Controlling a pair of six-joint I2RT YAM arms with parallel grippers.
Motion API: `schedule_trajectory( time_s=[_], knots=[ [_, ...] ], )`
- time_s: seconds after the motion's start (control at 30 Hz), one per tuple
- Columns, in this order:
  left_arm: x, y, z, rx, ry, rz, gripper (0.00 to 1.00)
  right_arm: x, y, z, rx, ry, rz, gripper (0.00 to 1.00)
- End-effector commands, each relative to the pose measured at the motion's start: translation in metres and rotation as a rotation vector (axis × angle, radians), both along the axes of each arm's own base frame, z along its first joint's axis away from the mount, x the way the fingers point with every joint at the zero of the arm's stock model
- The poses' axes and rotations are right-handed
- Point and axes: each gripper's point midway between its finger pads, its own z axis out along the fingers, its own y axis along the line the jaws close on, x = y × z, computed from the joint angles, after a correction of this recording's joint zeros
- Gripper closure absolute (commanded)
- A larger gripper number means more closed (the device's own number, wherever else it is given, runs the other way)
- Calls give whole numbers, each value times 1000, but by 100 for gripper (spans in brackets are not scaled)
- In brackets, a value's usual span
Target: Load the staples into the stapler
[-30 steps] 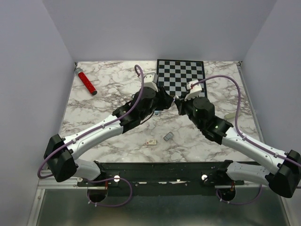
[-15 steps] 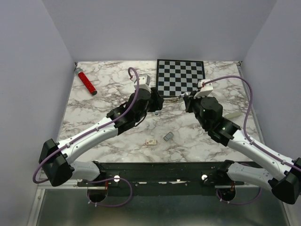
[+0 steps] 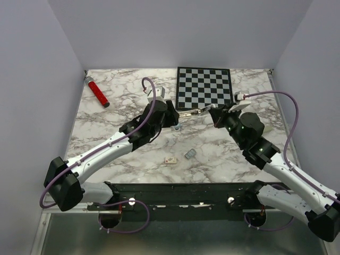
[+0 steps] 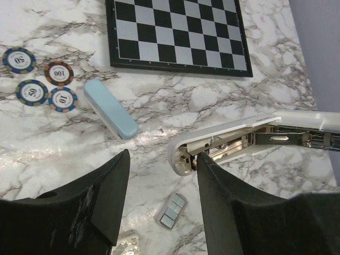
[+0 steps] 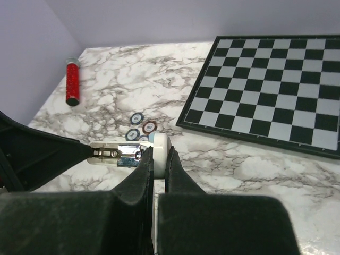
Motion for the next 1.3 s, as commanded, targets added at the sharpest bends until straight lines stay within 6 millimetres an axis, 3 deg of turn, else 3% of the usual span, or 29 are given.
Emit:
schedule_trajectory(
  time_s=[0.0, 0.03, 0.17, 0.33, 0.47, 0.67, 0.93, 1.13, 1.27],
  knots=[
    [-3, 13, -27, -23, 66, 2, 39, -21, 13, 64, 371, -90, 189, 99],
    [-2, 14, -27, -38, 63, 3, 39, -20, 9, 55, 390, -69, 218, 99],
    [-1, 10, -17, -97, 22, -18, 39, -20, 0, 52, 495, -39, 242, 99],
    [-3, 5, -10, -144, -4, -41, 39, -13, -1, 35, 491, 11, 210, 99],
    [-4, 1, 10, -186, -72, -78, 33, -2, -5, 15, 461, 80, 144, 99],
    [-11, -10, 28, -232, -130, -167, 23, 5, 2, -5, 440, 160, 140, 99],
    [-13, -13, 43, -229, -186, -213, 16, 12, 9, -15, 418, 199, 152, 99],
    [-13, -8, 22, -195, -135, -184, 25, 13, 5, -9, 473, 193, 141, 99],
    [-10, 13, -7, -138, -56, -87, 27, 14, -2, -2, 544, 192, 152, 99]
  ],
)
